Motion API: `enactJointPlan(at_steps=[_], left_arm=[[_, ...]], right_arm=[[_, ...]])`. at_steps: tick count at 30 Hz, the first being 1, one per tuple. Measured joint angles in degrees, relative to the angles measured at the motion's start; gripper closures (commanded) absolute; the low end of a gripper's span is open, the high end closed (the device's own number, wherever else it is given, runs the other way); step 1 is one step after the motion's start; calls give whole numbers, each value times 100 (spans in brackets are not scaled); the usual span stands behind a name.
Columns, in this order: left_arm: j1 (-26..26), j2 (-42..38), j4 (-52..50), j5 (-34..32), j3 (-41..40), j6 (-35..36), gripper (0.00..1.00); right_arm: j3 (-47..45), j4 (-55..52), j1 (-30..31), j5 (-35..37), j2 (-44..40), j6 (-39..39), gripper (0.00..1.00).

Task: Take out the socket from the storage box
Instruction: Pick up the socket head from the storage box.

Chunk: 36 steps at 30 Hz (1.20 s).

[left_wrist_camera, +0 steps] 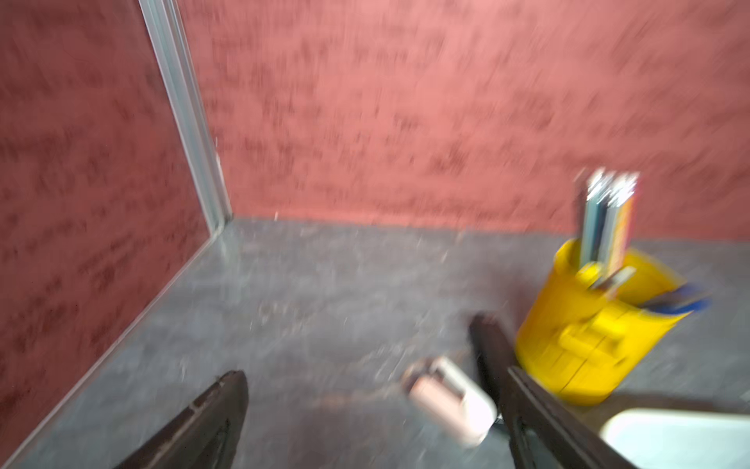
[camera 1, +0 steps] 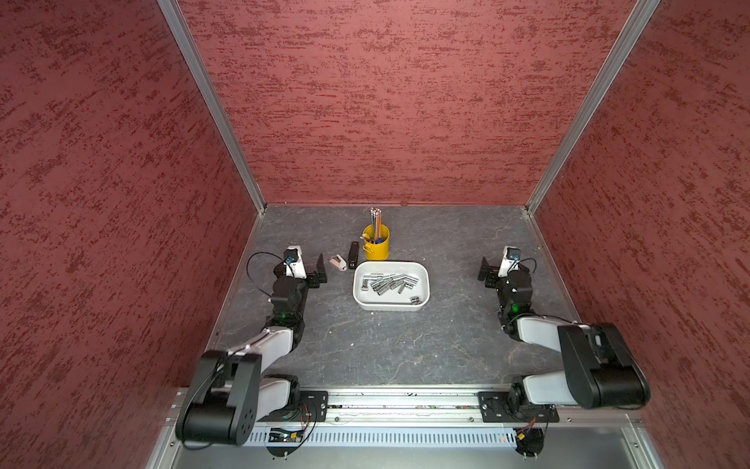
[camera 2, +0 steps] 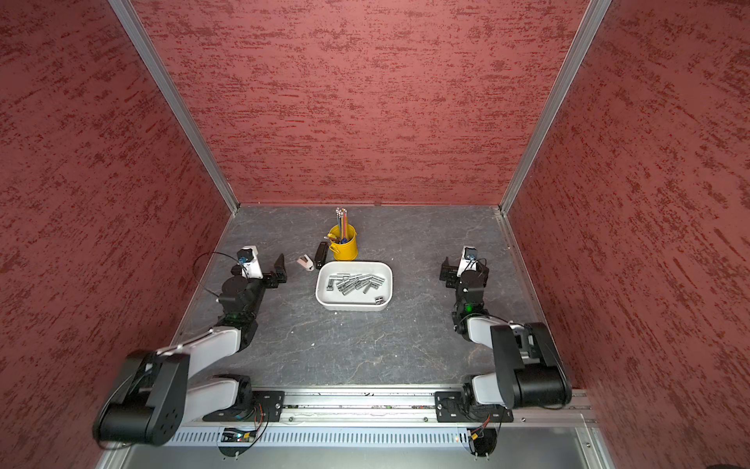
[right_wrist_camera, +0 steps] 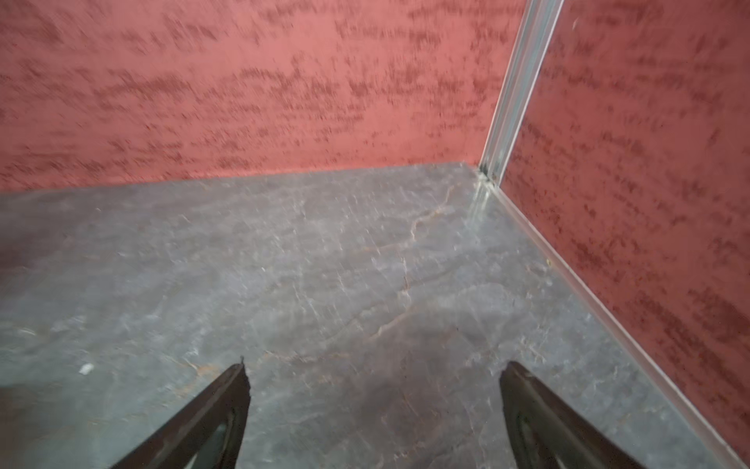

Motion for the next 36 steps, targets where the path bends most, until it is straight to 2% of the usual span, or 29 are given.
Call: enactJointPlan(at_steps=[4,8,10,13,15,18,22,24,25,27,29,32,36], left_arm=[[55,-1150,-514,146,120,-1010,0],[271,-1606,-2072,1023,883,-1974,0],[310,-1545,-3123,1386,1558,-2302,0],[326,-1202,-4846,1928,2833,-2463,0],[323,-927,-5965,2304,3602,-2435,0],[321,-697,-7195,2614,4148,-2365,0],[317,-623,-8572,2811,4280,-2076,0],[284,-638,-9053,2809,4271,-1937,0],[240,-664,-9221,2771,4249,-1880,0],[83,-769,-9425,2688,4142,-1792,1],[-66,-933,-9532,2623,3941,-1720,7],[-142,-1058,-9645,2522,3659,-1657,16],[-260,-1029,-9718,2409,3556,-1600,21]], right_arm=[[772,-1250,129,-50,-852,520,2],[1899,-2850,157,-673,-1202,1211,13],[2402,-3622,271,-1104,-1209,1475,14],[3200,-4835,645,-1687,-1023,1725,22],[3818,-5670,1075,-2015,-748,1779,23],[4653,-6625,1838,-2251,-184,1740,28],[5928,-7772,2922,-2312,966,1447,35],[6500,-8179,3276,-2319,1624,1231,44],[6765,-8395,3416,-2321,1954,1152,52],[7195,-8804,3547,-2330,2553,970,57],[7488,-9136,3558,-2293,3056,848,61],[7678,-9525,3530,-2155,3484,667,62],[8021,-9993,3499,-1904,3875,376,66]])
